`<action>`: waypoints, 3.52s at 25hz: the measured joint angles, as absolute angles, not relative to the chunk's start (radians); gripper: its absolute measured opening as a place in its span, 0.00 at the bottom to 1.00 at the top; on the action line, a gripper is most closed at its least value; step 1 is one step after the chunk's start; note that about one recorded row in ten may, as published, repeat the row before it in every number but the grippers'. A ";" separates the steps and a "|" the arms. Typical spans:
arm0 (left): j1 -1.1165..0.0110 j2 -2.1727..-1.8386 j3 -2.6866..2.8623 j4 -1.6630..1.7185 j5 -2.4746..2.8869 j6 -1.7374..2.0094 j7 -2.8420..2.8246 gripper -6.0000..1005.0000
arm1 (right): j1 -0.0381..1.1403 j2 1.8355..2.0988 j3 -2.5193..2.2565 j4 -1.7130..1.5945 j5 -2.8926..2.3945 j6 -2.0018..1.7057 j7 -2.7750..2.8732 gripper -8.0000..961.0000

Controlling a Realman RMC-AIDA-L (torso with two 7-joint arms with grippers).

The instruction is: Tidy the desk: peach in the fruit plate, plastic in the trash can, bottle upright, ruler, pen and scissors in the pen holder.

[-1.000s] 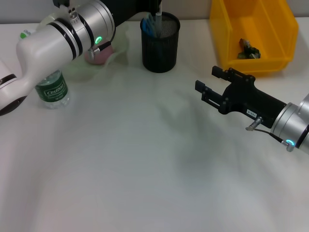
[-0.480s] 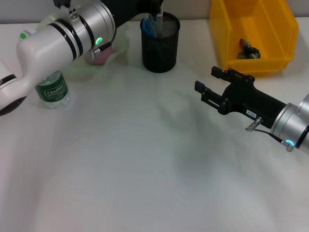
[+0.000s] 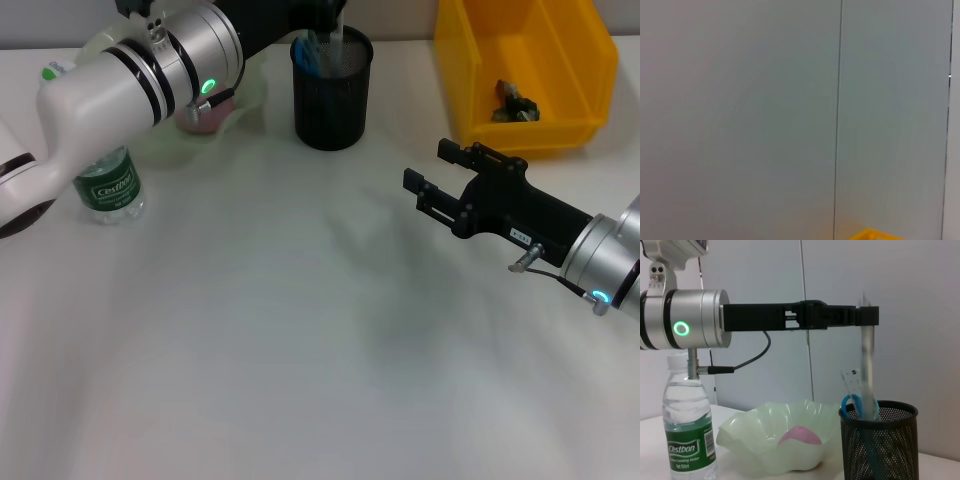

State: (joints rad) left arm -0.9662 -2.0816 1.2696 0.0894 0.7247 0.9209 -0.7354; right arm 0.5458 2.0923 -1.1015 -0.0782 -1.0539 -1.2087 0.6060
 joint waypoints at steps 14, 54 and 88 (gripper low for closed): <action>-0.946 -2.082 1.270 0.093 0.716 0.977 -0.745 0.49 | 0.543 2.092 -1.097 -0.078 -1.054 -1.209 0.606 0.69; -0.451 -1.990 1.536 0.497 1.181 1.388 -1.137 0.85 | 0.413 2.041 -1.044 -0.267 -1.416 -1.463 0.902 0.86; -0.439 -1.924 1.511 0.391 1.296 1.543 -1.138 0.84 | 0.447 2.003 -1.041 -0.336 -1.711 -1.594 1.023 0.86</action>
